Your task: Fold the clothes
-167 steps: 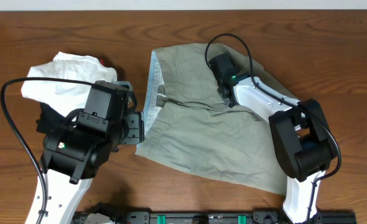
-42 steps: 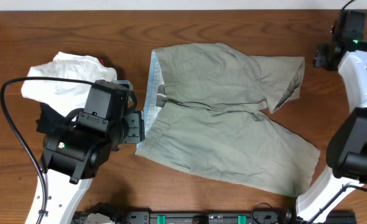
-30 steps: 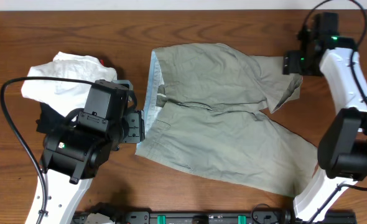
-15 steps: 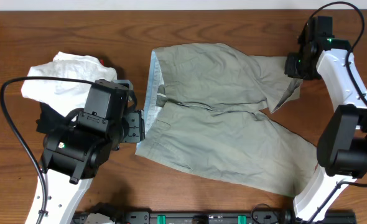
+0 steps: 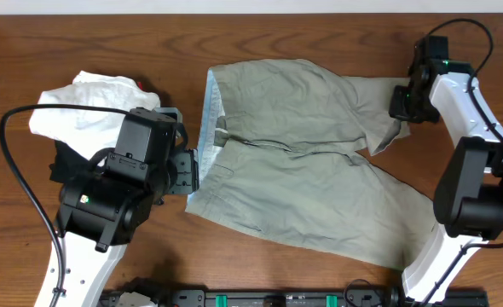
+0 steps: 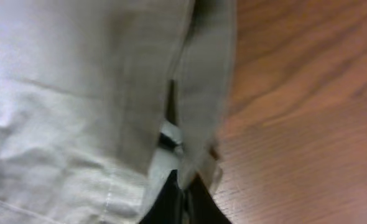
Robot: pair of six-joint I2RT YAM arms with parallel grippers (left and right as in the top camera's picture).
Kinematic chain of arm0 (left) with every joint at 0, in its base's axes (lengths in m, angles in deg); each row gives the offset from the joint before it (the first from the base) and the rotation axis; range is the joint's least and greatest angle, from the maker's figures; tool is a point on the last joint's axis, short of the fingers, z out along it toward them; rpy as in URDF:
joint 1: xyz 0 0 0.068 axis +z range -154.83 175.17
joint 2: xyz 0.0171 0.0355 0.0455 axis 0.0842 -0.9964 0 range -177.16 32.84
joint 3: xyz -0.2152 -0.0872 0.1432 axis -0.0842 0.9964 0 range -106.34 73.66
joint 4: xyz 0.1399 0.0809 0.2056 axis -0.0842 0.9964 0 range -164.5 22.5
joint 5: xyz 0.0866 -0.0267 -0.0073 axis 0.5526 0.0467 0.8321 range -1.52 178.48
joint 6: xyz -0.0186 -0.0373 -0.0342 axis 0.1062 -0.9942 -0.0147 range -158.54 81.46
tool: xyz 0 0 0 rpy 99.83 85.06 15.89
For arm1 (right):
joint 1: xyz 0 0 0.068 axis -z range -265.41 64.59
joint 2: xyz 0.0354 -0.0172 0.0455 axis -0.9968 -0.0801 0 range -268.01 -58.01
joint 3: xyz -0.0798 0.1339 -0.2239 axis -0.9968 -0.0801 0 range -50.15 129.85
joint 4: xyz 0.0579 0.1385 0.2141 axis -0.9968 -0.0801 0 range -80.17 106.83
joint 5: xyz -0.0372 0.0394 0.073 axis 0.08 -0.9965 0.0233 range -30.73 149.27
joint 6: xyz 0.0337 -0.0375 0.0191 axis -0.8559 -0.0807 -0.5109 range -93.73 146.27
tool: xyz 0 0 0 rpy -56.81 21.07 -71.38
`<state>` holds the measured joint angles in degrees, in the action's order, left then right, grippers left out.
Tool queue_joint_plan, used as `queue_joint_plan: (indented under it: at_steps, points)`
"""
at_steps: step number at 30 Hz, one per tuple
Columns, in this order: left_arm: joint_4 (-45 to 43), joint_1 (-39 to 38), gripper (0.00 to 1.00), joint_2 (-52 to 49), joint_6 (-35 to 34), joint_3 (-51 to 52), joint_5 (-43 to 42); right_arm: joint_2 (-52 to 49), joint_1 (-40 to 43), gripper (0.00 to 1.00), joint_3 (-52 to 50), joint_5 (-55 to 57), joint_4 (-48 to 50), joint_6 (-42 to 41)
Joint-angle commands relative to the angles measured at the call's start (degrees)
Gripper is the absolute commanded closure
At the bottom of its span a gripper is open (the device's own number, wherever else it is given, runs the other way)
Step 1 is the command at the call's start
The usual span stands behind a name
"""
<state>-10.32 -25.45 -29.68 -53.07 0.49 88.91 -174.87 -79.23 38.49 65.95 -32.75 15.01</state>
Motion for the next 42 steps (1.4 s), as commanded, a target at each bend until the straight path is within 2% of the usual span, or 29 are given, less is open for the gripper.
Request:
queue_joint_plan:
  at_steps: [1,8,9,11,12,13,14,15,16,18,22,26,29,38,40,42]
  points:
    - [0.0,0.3,0.36,0.0,1.0,-0.8,0.5,-0.4,3.0,0.99,-0.3,4.8,0.6,-2.0]
    - [0.0,0.3,0.36,0.0,1.0,-0.8,0.5,-0.4,11.9,0.97,-0.3,6.0,6.3,-2.0]
    - [0.0,0.3,0.36,0.0,1.0,-0.8,0.5,-0.4,13.2,0.88,-0.3,5.2,6.8,-2.0]
    - [0.0,0.3,0.37,0.0,1.0,-0.8,0.5,-0.5,15.2,0.8,-0.3,4.3,6.9,-2.0]
    - [0.0,0.3,0.37,0.0,1.0,-0.8,0.5,-0.5,16.3,0.69,-0.3,3.2,6.6,-2.0]
    - [0.0,0.3,0.36,0.0,1.0,-0.8,0.5,-0.5,16.9,0.5,-0.3,2.1,6.4,-1.9]
    - [0.0,0.3,0.36,0.0,1.0,-0.8,0.5,-0.5,17.5,0.44,-0.3,0.5,6.0,-1.9]
    - [0.0,0.3,0.36,0.0,1.0,-0.8,0.5,-0.5,17.9,0.42,-0.3,-1.0,5.7,-1.3]
    - [0.0,0.3,0.36,0.0,1.0,-0.8,0.5,-0.5,18.1,0.43,-0.3,-2.4,5.4,-0.5]
    - [-0.2,0.3,0.36,0.0,1.0,-0.8,0.5,-0.5,18.2,0.58,-0.3,-7.8,5.1,1.9]
    - [-0.3,0.3,0.37,0.0,1.0,-0.8,0.5,-0.5,16.8,0.62,-0.3,-25.0,5.4,10.2]
    - [-0.3,0.3,0.36,0.0,0.9,-0.8,0.5,-0.5,14.2,0.62,-0.6,-23.4,4.6,9.8]
    - [-0.3,0.3,0.36,0.0,0.9,-0.8,0.5,-0.5,12.4,0.57,-2.1,-17.0,4.5,4.9]
    - [-0.3,0.3,0.36,0.0,0.9,-0.8,0.5,-0.5,10.2,0.5,-8.0,-16.8,5.6,-1.5]
    - [-0.3,0.3,0.37,0.0,0.9,-0.8,0.5,-0.5,10.1,0.5,-8.8,-16.8,6.3,-2.5]
    - [-0.3,0.3,0.36,0.0,1.0,-0.8,0.5,-0.5,10.0,0.57,-9.1,-16.8,7.5,-2.9]
